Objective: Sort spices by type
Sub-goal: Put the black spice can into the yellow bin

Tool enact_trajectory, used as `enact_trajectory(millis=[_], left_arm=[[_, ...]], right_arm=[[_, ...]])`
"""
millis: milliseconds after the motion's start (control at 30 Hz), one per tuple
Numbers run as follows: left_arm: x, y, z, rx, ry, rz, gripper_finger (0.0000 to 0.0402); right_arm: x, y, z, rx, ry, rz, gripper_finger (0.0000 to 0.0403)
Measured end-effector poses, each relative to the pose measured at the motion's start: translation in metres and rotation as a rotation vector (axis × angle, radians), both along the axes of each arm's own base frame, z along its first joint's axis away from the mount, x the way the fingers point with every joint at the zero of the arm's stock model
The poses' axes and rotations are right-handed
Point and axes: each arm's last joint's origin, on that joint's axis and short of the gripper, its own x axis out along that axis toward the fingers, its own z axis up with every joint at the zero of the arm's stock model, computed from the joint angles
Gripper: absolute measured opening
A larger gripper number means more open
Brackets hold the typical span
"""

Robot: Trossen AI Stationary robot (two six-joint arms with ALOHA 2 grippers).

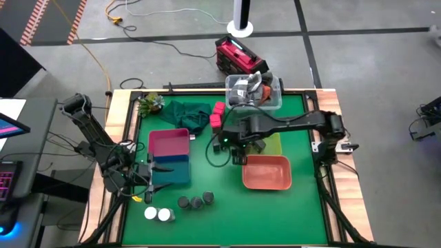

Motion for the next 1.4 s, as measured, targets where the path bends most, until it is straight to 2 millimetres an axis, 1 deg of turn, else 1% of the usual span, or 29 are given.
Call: enact_trajectory(millis=[100,233,333,400,500,600,900,1100,1300,1400], left_arm=[[0.000,0.000,0.000,0.004,0.000,0.000,0.0215],[0.000,0.000,0.000,0.006,0.001,-0.001,0.0215],[0.000,0.000,0.000,0.009,0.003,-0.001,0.0215],[0.000,0.000,-0.001,0.012,0.006,-0.002,0.0215],[-0.001,-0.001,-0.001,0.019,0.011,-0.012,0.0215],[-0.003,-0.002,-0.002,0.026,0.016,-0.023,0.0215],[-0.003,-0.002,-0.002,0.018,0.016,-0.026,0.0215],[-0.003,-0.003,-0.001,0.007,0.009,-0.026,0.0215],[-0.003,-0.003,-0.001,0.038,0.011,-0.029,0.0215],[-0.003,-0.003,-0.001,0.042,0.011,-0.029,0.0215]], right_arm=[[0.010,-0.004,-0.001,-0.029,0.042,0.083,0.0285],[0.023,-0.014,-0.009,-0.060,0.098,0.176,0.0328],[0.032,-0.020,-0.017,-0.139,0.141,0.260,0.0354],[0.037,-0.022,-0.022,-0.194,0.175,0.325,0.0363],[0.042,-0.023,-0.028,-0.254,0.211,0.382,0.0365],[0.043,-0.028,-0.030,-0.262,0.227,0.413,0.0363],[0.045,-0.042,-0.030,-0.245,0.204,0.411,0.0361],[0.047,-0.045,-0.042,-0.244,0.178,0.443,0.0361],[0.049,-0.044,-0.041,-0.246,0.169,0.475,0.0360],[0.048,-0.047,-0.041,-0.225,0.162,0.475,0.0353]])
